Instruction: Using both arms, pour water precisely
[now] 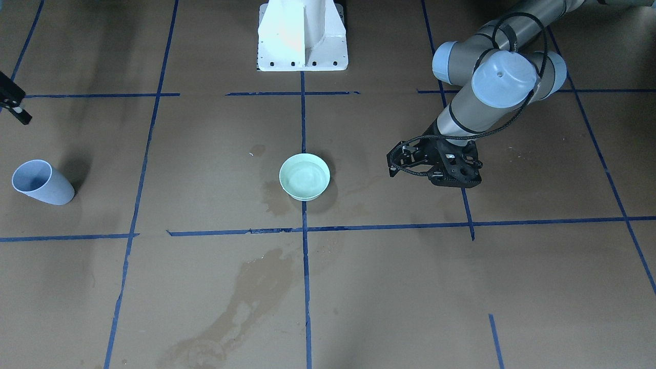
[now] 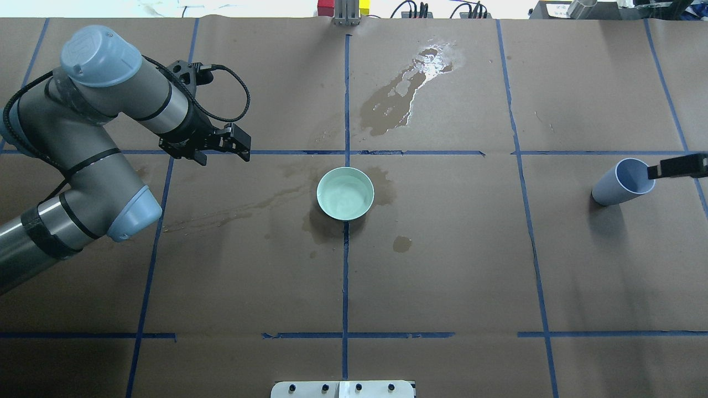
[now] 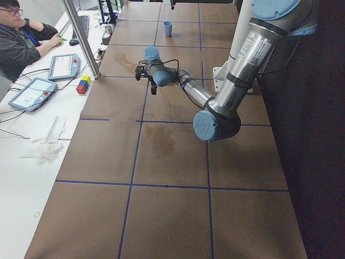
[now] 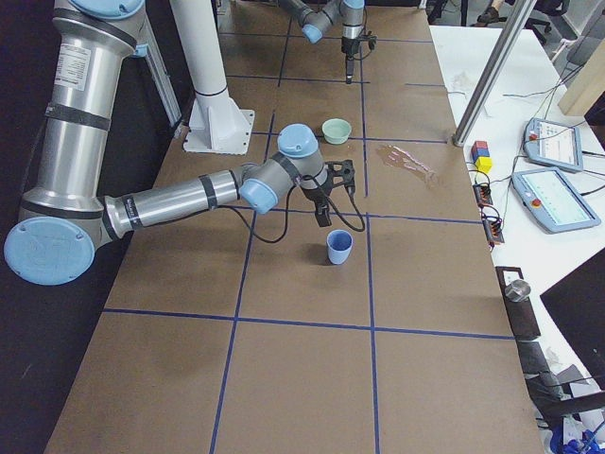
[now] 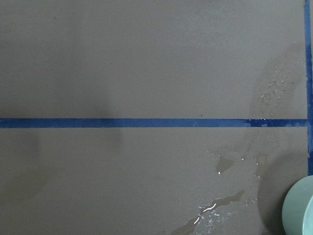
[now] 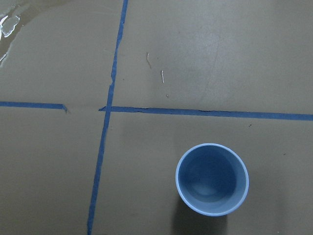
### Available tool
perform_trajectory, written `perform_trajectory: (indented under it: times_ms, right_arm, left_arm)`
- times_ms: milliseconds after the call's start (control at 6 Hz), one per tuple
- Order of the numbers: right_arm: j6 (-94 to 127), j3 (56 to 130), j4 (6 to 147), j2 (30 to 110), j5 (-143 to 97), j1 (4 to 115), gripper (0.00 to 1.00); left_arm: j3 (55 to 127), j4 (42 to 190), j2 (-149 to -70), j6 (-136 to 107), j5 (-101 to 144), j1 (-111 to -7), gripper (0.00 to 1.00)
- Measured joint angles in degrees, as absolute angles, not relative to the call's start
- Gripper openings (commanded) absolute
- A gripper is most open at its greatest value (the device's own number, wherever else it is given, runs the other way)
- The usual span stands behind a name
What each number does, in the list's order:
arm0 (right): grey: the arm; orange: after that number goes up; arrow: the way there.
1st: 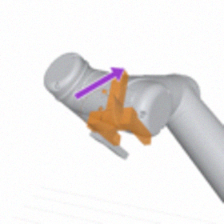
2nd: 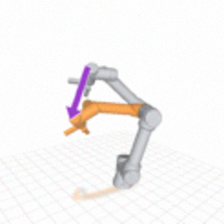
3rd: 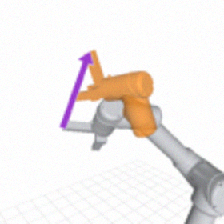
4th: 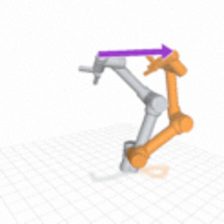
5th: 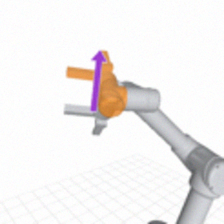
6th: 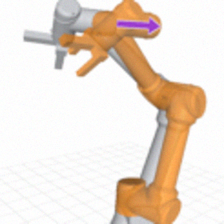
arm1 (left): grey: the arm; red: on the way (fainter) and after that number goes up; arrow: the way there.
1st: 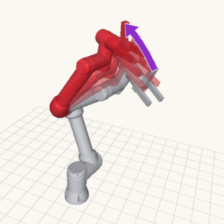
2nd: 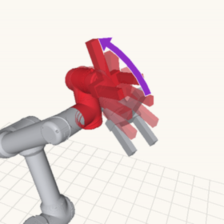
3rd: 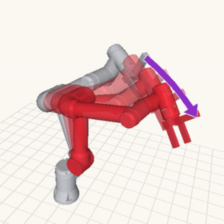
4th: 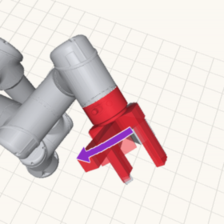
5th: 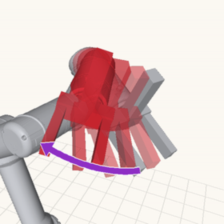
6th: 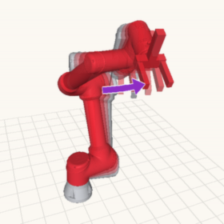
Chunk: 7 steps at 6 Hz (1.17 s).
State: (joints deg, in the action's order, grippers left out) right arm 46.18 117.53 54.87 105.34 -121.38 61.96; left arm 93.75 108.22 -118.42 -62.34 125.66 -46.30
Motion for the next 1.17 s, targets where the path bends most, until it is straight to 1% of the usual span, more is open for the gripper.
perform_trajectory:
  times_ms: [167, 333, 667, 1167]
  right_arm:
    - [50.09, 116.32, 45.47, 109.2, -114.22, 57.17, 0.99]
    - [53.43, 114.59, 38.24, 111.37, -107.62, 52.92, 0.99]
    - [58.96, 108.71, 26.51, 112.61, -92.9, 44.14, 0.99]
    - [63.42, 101.69, 18.34, 112.22, -71.36, 31.93, 1.0]
  left_arm:
    - [93.72, 108.26, -118.36, -62.41, 125.62, -46.26, 1.0]
    - [93.72, 108.3, -118.33, -62.49, 125.6, -46.24, 1.0]
    - [93.71, 108.36, -118.3, -62.57, 125.6, -46.17, 1.0]
    - [93.72, 108.37, -118.36, -62.71, 125.6, -45.92, 1.0]
